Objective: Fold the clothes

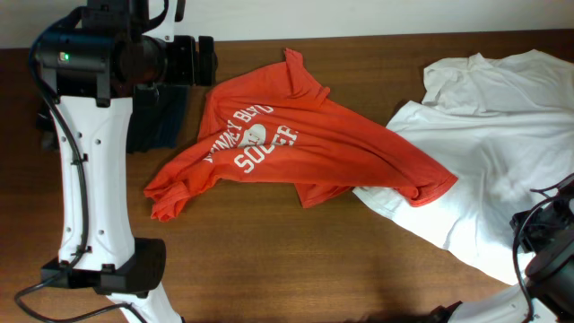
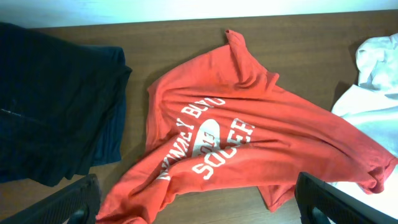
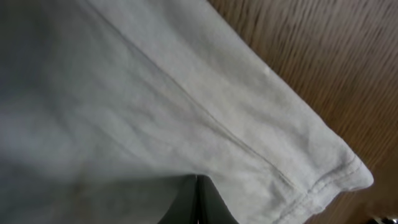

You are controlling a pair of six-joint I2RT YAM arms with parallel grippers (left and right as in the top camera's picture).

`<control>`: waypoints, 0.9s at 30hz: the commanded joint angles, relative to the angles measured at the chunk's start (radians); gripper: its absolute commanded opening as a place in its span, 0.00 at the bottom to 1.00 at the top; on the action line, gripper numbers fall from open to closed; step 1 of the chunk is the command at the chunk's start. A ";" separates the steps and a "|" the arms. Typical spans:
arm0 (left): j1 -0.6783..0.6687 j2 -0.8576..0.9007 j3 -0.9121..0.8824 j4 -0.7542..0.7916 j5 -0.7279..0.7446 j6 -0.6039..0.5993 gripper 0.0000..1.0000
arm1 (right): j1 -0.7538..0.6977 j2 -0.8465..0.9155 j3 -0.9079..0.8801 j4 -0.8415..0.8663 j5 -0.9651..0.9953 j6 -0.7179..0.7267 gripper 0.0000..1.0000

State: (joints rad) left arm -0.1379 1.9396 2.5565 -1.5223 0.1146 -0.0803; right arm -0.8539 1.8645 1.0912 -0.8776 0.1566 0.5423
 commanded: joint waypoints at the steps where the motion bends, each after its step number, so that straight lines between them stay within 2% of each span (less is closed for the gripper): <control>1: 0.003 0.001 0.001 0.001 -0.007 -0.010 0.99 | -0.008 0.026 -0.082 0.105 0.072 0.020 0.04; 3: 0.003 0.001 0.001 0.001 -0.007 -0.010 0.99 | -0.053 0.026 -0.080 0.161 0.163 0.043 0.04; 6: 0.003 0.001 0.001 0.001 -0.007 -0.010 0.99 | -0.185 0.026 -0.079 0.303 0.148 0.042 0.04; 10: 0.003 0.001 0.001 0.001 -0.007 -0.010 0.99 | -0.288 0.026 -0.045 0.501 0.090 -0.015 0.04; 12: 0.003 0.001 0.001 0.001 -0.007 -0.010 0.99 | -0.307 0.026 0.084 0.486 0.075 -0.101 0.04; 13: 0.003 0.001 0.001 0.001 -0.007 -0.010 0.99 | -0.307 0.025 0.180 0.434 0.002 -0.127 0.04; 15: 0.003 0.001 0.001 0.001 -0.007 -0.010 0.99 | -0.287 0.025 0.359 0.304 -0.280 -0.143 0.04; 17: 0.003 0.001 0.001 0.001 -0.007 -0.010 0.99 | -0.194 0.018 0.463 0.163 -0.432 -0.146 0.04; 22: 0.003 0.001 0.001 0.001 -0.007 -0.010 0.99 | 0.047 0.009 0.450 -0.190 -0.412 -0.144 0.04; 23: 0.003 0.001 0.001 0.001 -0.007 -0.010 0.99 | 0.097 0.009 0.450 -0.237 -0.417 -0.174 0.04; 24: 0.003 0.001 0.001 0.001 -0.007 -0.010 0.99 | 0.174 0.009 0.450 -0.275 -0.450 -0.263 0.04; 27: 0.003 0.001 0.001 0.001 -0.007 -0.010 0.99 | 0.368 0.010 0.450 -0.270 -0.452 -0.307 0.04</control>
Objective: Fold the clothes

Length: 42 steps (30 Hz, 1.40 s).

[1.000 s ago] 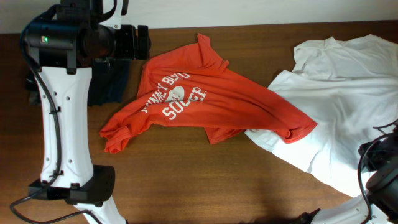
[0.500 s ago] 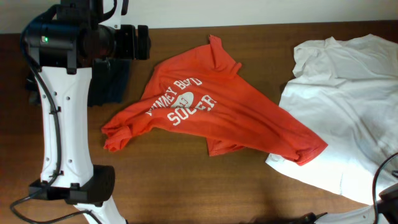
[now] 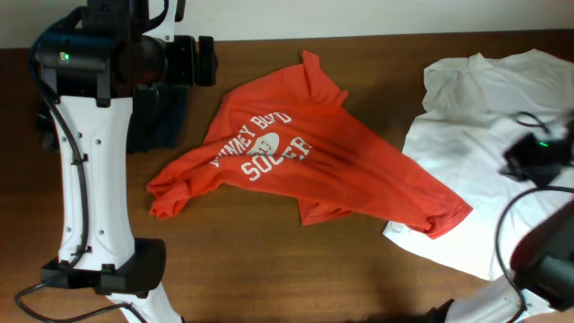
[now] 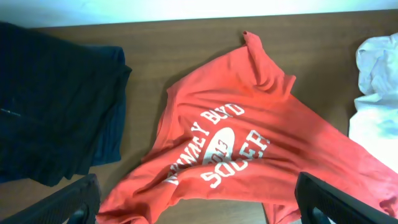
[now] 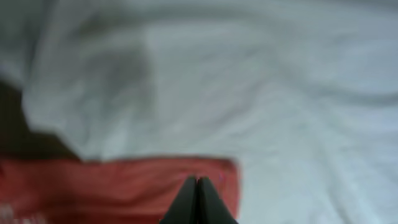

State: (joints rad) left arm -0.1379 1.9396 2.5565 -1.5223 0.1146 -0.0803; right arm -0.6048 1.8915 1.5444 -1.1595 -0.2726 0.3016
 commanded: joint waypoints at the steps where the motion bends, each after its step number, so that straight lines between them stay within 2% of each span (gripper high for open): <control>1: 0.003 0.001 0.001 0.001 -0.007 -0.010 0.99 | 0.203 -0.017 -0.003 0.062 -0.023 -0.084 0.04; 3: 0.003 0.001 0.001 0.001 -0.007 -0.010 0.99 | 0.386 0.009 -0.003 0.163 0.055 -0.084 0.04; 8: 0.003 0.001 0.001 0.001 -0.007 -0.010 0.99 | 0.599 0.201 -0.003 0.327 0.108 -0.080 0.04; 11: 0.003 0.001 0.001 0.001 -0.007 -0.010 0.99 | 0.587 0.274 -0.003 0.360 0.220 0.016 0.04; 17: 0.003 0.001 0.001 0.001 -0.007 -0.010 0.99 | 0.399 0.282 -0.003 0.239 0.386 0.011 0.04; 19: 0.003 0.001 0.001 0.001 -0.007 -0.010 0.99 | 0.354 0.282 -0.003 0.244 0.291 -0.068 0.04; 20: 0.003 0.001 0.001 0.001 -0.007 -0.010 0.99 | 0.334 0.282 -0.003 0.255 0.164 -0.138 0.04; 24: 0.003 0.001 0.001 0.001 -0.007 -0.010 0.99 | 0.364 0.280 0.016 0.295 0.053 -0.145 0.04; 25: 0.003 0.001 0.001 0.001 -0.007 -0.010 0.99 | 0.369 0.274 0.053 0.281 0.037 -0.145 0.09; 27: 0.003 0.001 0.001 0.001 -0.007 -0.010 0.99 | 0.370 0.246 0.261 0.144 -0.058 -0.145 0.23; 29: 0.003 0.001 0.001 0.001 -0.007 -0.010 0.99 | 0.370 0.243 0.459 -0.044 -0.068 -0.145 0.25; 31: 0.003 0.001 0.001 0.001 -0.007 -0.010 0.99 | 0.370 0.241 0.609 -0.311 -0.068 -0.167 0.04; 32: 0.003 0.001 0.001 0.001 -0.007 -0.010 0.99 | 0.370 0.241 0.610 -0.392 -0.068 -0.168 0.04; 35: 0.003 0.001 0.001 0.001 -0.007 -0.010 0.99 | 0.396 0.223 0.578 -0.540 -0.068 -0.171 0.04; 37: 0.003 0.001 0.001 0.001 -0.007 -0.010 0.99 | 0.457 0.147 0.472 -0.540 -0.067 -0.162 0.04; 39: 0.003 0.001 0.001 0.001 -0.007 -0.010 0.99 | 0.548 0.022 0.283 -0.520 0.015 -0.062 0.04; 41: 0.003 0.001 0.001 0.001 -0.007 -0.010 0.99 | 0.628 -0.143 0.029 -0.420 0.156 0.115 0.04; 42: 0.003 0.001 0.001 0.001 -0.007 -0.010 0.99 | 0.652 -0.211 -0.085 -0.359 0.184 0.156 0.04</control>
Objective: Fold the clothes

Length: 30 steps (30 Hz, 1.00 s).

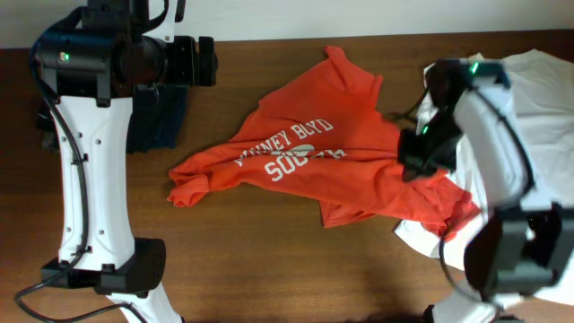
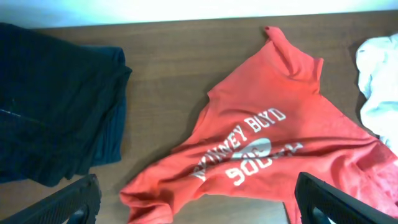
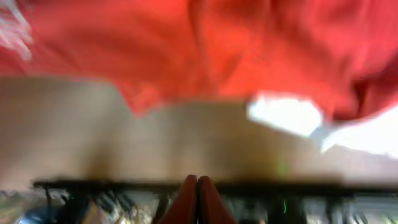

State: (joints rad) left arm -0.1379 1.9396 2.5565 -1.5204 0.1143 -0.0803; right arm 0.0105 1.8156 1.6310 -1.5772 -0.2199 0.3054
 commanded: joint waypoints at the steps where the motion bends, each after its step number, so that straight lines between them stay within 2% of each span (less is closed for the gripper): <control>1: 0.003 0.001 0.001 -0.001 -0.006 -0.010 0.99 | 0.048 -0.206 -0.323 0.157 0.131 0.166 0.04; 3: 0.003 0.001 0.001 -0.001 -0.006 -0.010 0.99 | 0.048 -0.224 -0.439 0.203 0.132 0.175 0.04; 4: 0.003 0.001 0.001 -0.001 -0.006 -0.010 0.99 | 0.048 -0.224 -0.542 0.281 0.127 0.175 0.04; 7: 0.003 0.001 0.001 0.012 -0.006 -0.010 0.99 | 0.048 -0.224 -0.703 0.521 0.129 0.175 0.04; 10: 0.003 0.001 0.001 0.101 0.001 -0.010 0.99 | 0.048 -0.224 -0.775 0.650 0.134 0.140 0.04; 13: -0.005 0.029 -0.019 0.111 0.014 -0.009 0.99 | 0.048 -0.224 -0.774 0.670 0.154 0.136 0.04; 14: -0.016 0.061 -0.050 0.130 0.054 0.022 0.89 | 0.048 -0.224 -0.774 0.669 0.154 0.112 0.04; 16: -0.052 0.177 -0.111 0.220 0.101 0.031 0.09 | 0.048 -0.224 -0.774 0.654 0.154 0.105 0.04; 17: -0.061 0.219 -0.115 0.259 0.130 0.031 0.00 | 0.048 -0.224 -0.773 0.651 0.154 0.064 0.04; 18: -0.077 0.285 -0.116 0.311 0.172 0.032 0.01 | 0.048 -0.224 -0.766 0.650 0.171 0.042 0.04; 21: -0.125 0.410 -0.116 0.377 0.179 0.032 0.01 | 0.048 -0.224 -0.753 0.671 0.205 0.060 0.04; 23: -0.166 0.488 -0.116 0.420 0.179 0.031 0.01 | 0.048 -0.224 -0.753 0.680 0.330 0.169 0.04; 28: -0.215 0.641 -0.116 0.489 0.173 0.031 0.00 | 0.048 -0.223 -0.756 0.711 0.333 0.175 0.04; 29: -0.215 0.658 -0.116 0.495 0.144 0.031 0.01 | 0.048 -0.223 -0.756 0.711 0.333 0.175 0.04; 30: -0.215 0.681 -0.116 0.496 0.052 0.031 0.00 | 0.048 -0.223 -0.756 0.711 0.333 0.175 0.04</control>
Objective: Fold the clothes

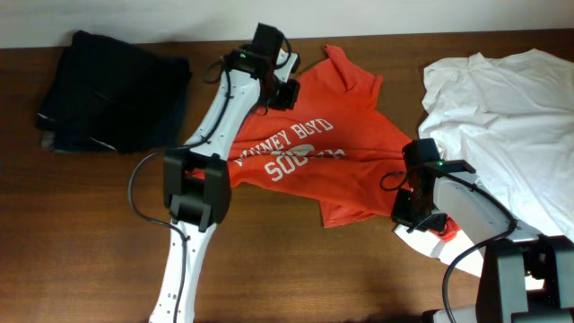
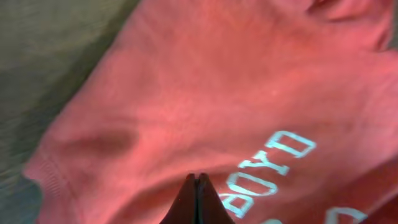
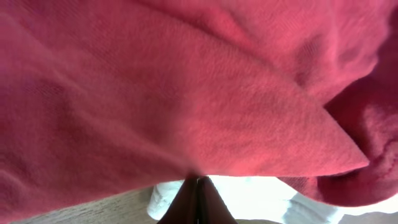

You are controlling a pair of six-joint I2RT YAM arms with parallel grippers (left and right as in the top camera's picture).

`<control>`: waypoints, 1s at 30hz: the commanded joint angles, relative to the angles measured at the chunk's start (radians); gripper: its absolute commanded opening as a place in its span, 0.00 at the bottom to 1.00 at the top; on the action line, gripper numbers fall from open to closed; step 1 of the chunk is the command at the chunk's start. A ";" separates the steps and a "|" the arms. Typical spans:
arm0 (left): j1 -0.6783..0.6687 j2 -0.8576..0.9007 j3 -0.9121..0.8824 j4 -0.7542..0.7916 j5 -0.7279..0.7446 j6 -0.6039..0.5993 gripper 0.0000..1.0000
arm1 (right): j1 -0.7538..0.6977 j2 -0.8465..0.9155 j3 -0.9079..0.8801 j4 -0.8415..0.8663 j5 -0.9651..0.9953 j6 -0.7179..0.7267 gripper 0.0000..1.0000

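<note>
An orange T-shirt [image 1: 350, 157] with white lettering lies crumpled mid-table. My left gripper [image 1: 285, 93] is at its upper left part, near the sleeve. In the left wrist view the left gripper [image 2: 198, 178] is shut, and the orange cloth [image 2: 205, 99] puckers toward its tips beside the lettering. My right gripper [image 1: 415, 213] sits at the shirt's lower right edge. In the right wrist view the right gripper [image 3: 198, 181] is shut on the orange hem [image 3: 186, 112], with white cloth [image 3: 249, 200] beneath.
A large white T-shirt [image 1: 511, 117] lies spread at the right, partly under the orange one. A folded dark garment [image 1: 112, 90] sits at the back left. Bare brown tabletop [image 1: 90, 233] runs along the front and left.
My left arm was raised at the back left with the gripper open; it is now down on the orange shirt's upper left, shut. My right gripper has moved from mid-shirt to its lower right edge.
My right gripper was shut low on the white shirt while the orange shirt lay over its edge. The white shirt then sat farther right and the orange shirt had shifted right. My right arm then stood over the orange shirt. Both grippers are now shut on it.
</note>
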State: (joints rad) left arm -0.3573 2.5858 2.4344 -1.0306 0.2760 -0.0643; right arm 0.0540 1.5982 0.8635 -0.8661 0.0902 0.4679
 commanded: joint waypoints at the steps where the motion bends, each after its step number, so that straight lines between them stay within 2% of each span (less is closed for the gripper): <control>1: 0.005 0.051 0.006 0.007 -0.150 0.015 0.01 | 0.005 -0.005 0.012 0.001 0.023 0.013 0.04; 7: 0.008 0.141 0.005 0.000 -0.199 0.016 0.00 | 0.005 0.000 0.003 0.020 -0.009 0.013 0.04; 12: 0.009 0.156 0.005 -0.002 -0.199 0.016 0.01 | 0.005 0.015 -0.098 0.139 -0.061 0.013 0.04; 14: 0.014 0.156 0.005 0.002 -0.199 0.016 0.01 | 0.005 0.014 -0.114 0.133 -0.113 0.002 0.04; 15: 0.020 0.156 0.005 0.000 -0.199 0.016 0.00 | 0.005 0.014 -0.108 0.126 -0.164 -0.050 0.04; 17: 0.025 0.156 0.005 -0.001 -0.198 0.016 0.00 | 0.005 0.014 -0.085 0.052 -0.193 -0.066 0.04; 21: 0.026 0.156 0.005 -0.001 -0.198 0.015 0.00 | 0.004 0.014 0.001 -0.066 -0.179 -0.122 0.04; 23: 0.026 0.156 0.005 -0.001 -0.198 0.015 0.00 | 0.004 0.014 -0.011 -0.053 -0.085 -0.082 0.04; 28: 0.026 0.156 0.005 -0.001 -0.198 0.016 0.01 | 0.004 0.015 -0.015 -0.007 -0.082 -0.066 0.04; 30: 0.026 0.156 0.005 -0.001 -0.198 0.016 0.00 | 0.004 0.015 -0.071 0.051 -0.078 -0.025 0.04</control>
State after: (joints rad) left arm -0.3511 2.6709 2.4477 -1.0267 0.1196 -0.0639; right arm 0.0532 1.6085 0.8433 -0.8589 -0.0151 0.3889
